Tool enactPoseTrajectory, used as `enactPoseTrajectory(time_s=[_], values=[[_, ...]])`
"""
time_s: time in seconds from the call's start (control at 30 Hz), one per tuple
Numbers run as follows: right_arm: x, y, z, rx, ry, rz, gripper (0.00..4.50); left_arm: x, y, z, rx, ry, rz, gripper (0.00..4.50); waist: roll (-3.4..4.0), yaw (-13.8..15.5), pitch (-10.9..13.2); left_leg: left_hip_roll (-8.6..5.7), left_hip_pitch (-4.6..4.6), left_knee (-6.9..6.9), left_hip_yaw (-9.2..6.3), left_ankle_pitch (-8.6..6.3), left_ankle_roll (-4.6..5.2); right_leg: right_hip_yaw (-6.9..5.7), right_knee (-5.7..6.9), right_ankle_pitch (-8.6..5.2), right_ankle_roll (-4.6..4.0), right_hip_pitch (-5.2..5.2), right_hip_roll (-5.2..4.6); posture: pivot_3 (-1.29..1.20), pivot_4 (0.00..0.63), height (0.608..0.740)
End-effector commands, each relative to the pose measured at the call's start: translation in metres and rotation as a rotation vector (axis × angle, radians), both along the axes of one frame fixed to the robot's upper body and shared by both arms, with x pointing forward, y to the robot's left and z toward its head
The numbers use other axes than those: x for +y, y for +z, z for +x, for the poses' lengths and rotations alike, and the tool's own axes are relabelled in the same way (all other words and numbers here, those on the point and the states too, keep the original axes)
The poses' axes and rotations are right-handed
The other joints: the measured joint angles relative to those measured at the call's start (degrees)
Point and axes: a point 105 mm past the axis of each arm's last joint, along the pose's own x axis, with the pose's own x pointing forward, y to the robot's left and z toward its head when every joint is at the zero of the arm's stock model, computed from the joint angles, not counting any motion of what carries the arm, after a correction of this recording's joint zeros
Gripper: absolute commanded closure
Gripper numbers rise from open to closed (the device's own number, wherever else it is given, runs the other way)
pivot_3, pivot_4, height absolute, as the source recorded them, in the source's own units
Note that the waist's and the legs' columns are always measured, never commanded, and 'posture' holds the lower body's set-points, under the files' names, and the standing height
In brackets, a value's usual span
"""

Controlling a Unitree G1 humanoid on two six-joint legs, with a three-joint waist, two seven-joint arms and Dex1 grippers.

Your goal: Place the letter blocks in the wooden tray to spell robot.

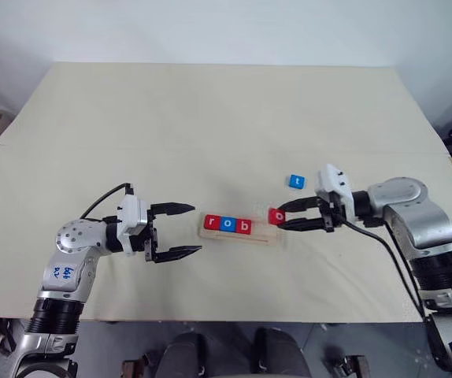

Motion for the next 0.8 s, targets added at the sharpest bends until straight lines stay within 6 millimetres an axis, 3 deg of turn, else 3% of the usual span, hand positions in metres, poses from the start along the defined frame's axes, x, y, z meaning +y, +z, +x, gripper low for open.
enactPoseTrajectory(time_s=[0.03, 0.3, 0.6, 0.8], values=[[0.012, -0.001, 0.002, -0.026, -0.021, -0.02, 3.05, 0.001, 0.008, -0.002, -0.039, 0.005, -0.006, 0.0, 0.0, 0.4, 0.0, -0.01, -0.01, 0.02, 0.01, 0.0, 0.0, 0.0, 0.0, 0.0, 0.0, 0.0, 0.0, 0.0, 0.15, 0.74], [0.018, -0.022, 0.007, -0.044, -0.028, -0.107, 3.05, -0.002, 0.009, -0.004, -0.049, 0.006, -0.016, 0.0, 0.0, 0.4, 0.0, -0.03, -0.04, 0.05, 0.03, -0.01, 0.01, -0.01, 0.0, 0.01, 0.02, -0.01, 0.0, 0.0, 0.15, 0.74], [0.016, -0.026, 0.01, -0.048, -0.022, -0.131, 3.05, 0.001, 0.009, -0.006, -0.047, 0.028, -0.018, 0.0, 0.0, 0.4, 0.0, -0.03, -0.03, 0.04, 0.03, -0.01, 0.01, -0.01, 0.01, 0.01, 0.02, -0.01, 0.0, 0.0, 0.15, 0.74], [0.017, -0.026, 0.01, -0.041, -0.018, -0.133, 1.06, 0.0, 0.01, -0.005, -0.051, 0.032, -0.019, 0.0, 0.0, 0.4, 0.0, -0.03, -0.03, 0.05, 0.03, -0.01, 0.01, 0.0, 0.0, 0.01, 0.02, -0.01, 0.0, 0.0, 0.15, 0.74]])
